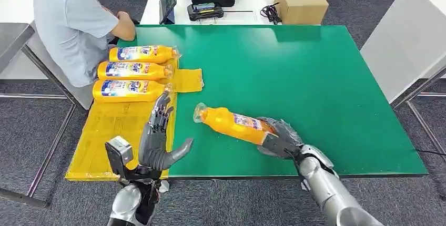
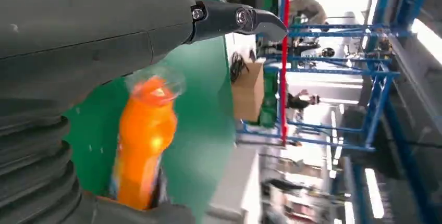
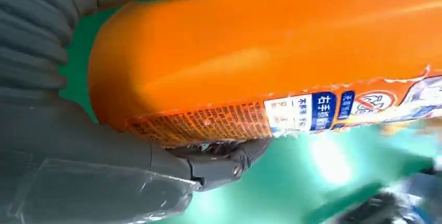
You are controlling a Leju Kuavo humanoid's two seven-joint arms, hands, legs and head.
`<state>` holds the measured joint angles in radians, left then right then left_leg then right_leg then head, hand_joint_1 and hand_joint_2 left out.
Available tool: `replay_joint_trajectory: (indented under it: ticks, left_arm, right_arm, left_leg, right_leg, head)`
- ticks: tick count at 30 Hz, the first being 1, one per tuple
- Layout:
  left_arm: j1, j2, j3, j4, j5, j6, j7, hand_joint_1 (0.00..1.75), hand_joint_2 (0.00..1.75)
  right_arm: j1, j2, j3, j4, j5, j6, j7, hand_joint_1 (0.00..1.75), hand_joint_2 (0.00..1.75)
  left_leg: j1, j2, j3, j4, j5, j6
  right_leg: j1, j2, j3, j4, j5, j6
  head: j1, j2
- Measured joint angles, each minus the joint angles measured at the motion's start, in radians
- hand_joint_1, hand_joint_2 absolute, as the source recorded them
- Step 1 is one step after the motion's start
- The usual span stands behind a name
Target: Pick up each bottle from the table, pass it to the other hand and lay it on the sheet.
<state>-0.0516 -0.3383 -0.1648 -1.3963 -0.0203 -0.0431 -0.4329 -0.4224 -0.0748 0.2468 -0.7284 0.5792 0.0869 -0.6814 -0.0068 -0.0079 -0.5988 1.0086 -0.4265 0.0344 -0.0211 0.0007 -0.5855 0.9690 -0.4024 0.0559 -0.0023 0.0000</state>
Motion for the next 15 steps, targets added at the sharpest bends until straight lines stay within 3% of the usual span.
replay_joint_trajectory:
  ticks: [15]
  left_arm:
    - [0.002,-0.003,0.02,0.064,0.102,-0.042,-0.033,0.0,1.75]
  right_arm:
    - [0.113,0.104,-0.014,-0.311,-0.112,0.048,0.061,1.75,1.75]
  left_leg:
    - [0.0,-0.001,-0.006,0.0,0.0,0.0]
  right_leg:
    - [0.0,-0.001,-0.006,0.0,0.0,0.0]
  head:
    - [0.0,0.0]
